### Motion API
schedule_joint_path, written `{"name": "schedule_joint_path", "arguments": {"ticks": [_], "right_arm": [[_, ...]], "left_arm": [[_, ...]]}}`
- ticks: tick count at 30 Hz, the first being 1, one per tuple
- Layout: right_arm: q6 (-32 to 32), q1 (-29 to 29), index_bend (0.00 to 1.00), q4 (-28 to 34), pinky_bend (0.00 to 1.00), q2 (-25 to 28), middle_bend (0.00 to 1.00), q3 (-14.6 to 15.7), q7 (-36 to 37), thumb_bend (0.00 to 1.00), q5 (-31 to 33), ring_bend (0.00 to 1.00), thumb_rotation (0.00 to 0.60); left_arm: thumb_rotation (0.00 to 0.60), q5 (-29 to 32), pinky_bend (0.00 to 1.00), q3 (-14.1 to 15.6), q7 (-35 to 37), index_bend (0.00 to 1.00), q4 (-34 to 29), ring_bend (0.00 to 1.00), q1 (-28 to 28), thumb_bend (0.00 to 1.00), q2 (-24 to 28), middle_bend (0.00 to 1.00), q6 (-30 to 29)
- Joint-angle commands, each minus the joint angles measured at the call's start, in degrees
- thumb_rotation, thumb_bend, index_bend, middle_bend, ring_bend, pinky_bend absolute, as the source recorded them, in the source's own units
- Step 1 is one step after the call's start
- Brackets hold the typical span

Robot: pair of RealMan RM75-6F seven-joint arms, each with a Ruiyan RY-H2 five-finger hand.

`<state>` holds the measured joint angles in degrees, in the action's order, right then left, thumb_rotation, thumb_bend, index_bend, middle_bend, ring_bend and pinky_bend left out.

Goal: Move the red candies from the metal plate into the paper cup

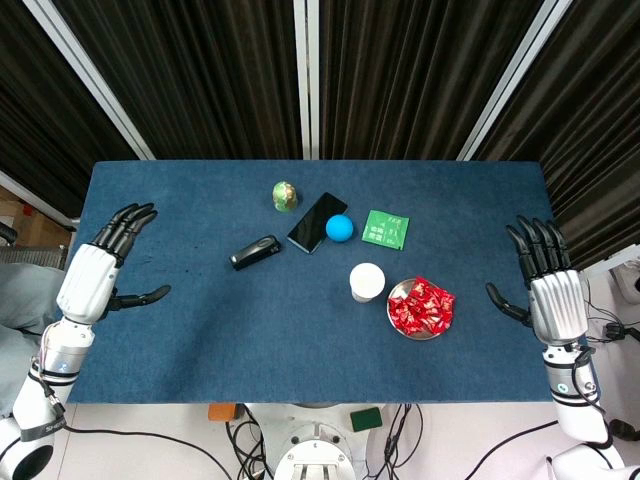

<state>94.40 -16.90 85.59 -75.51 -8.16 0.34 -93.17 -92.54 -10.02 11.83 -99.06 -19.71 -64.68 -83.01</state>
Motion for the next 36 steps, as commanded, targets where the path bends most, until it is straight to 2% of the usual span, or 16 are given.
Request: {"name": "schedule_joint_path", "arguments": {"ticks": [1, 13, 19, 24, 29, 36], "right_arm": [[-0.71, -0.27, 0.00, -0.67, 0.00, -0.60, 0.00, 0.06, 0.43, 0.24, 0.06, 0.00, 0.600], [-1.51, 0.24, 0.00, -1.01, 0.00, -0.38, 0.00, 0.72, 0.00, 0.24, -0.85, 0.00, 0.600], [-6.54, 0.35, 0.00, 1.87, 0.00, 2.26, 0.05, 2.83, -6.84, 0.24, 0.04, 0.00, 0.600], [-13.52, -0.38, 0.19, 5.12, 0.00, 4.33, 0.05, 4.36, -14.16, 0.22, 3.10, 0.00, 0.600], [-22.48, -3.21, 0.26, 5.76, 0.00, 3.96, 0.06, 4.92, -18.64, 0.24, 7.05, 0.00, 0.600], [-29.57, -6.51, 0.34, 3.40, 0.00, -0.33, 0.08, 4.52, -22.82, 0.26, 11.02, 0.00, 0.600]], "left_arm": [[0.600, 0.62, 0.23, 0.72, -1.14, 0.09, 0.10, 0.06, -0.04, 0.08, -0.59, 0.07, 0.54], [0.600, 1.34, 0.23, 2.41, -6.47, 0.09, -2.65, 0.06, 1.57, 0.08, 0.70, 0.07, -0.15], [0.600, 3.03, 0.23, 3.32, -10.34, 0.09, -4.13, 0.06, 3.03, 0.08, 1.59, 0.07, -0.35], [0.600, 3.81, 0.23, 4.69, -10.52, 0.09, -3.87, 0.06, 4.38, 0.09, 1.58, 0.07, -0.35], [0.600, 4.49, 0.22, 5.38, -9.46, 0.09, -2.42, 0.06, 5.54, 0.09, 1.07, 0.07, -0.84], [0.600, 5.07, 0.22, 5.61, -7.81, 0.09, -0.68, 0.06, 6.49, 0.09, 0.38, 0.07, -1.34]]}}
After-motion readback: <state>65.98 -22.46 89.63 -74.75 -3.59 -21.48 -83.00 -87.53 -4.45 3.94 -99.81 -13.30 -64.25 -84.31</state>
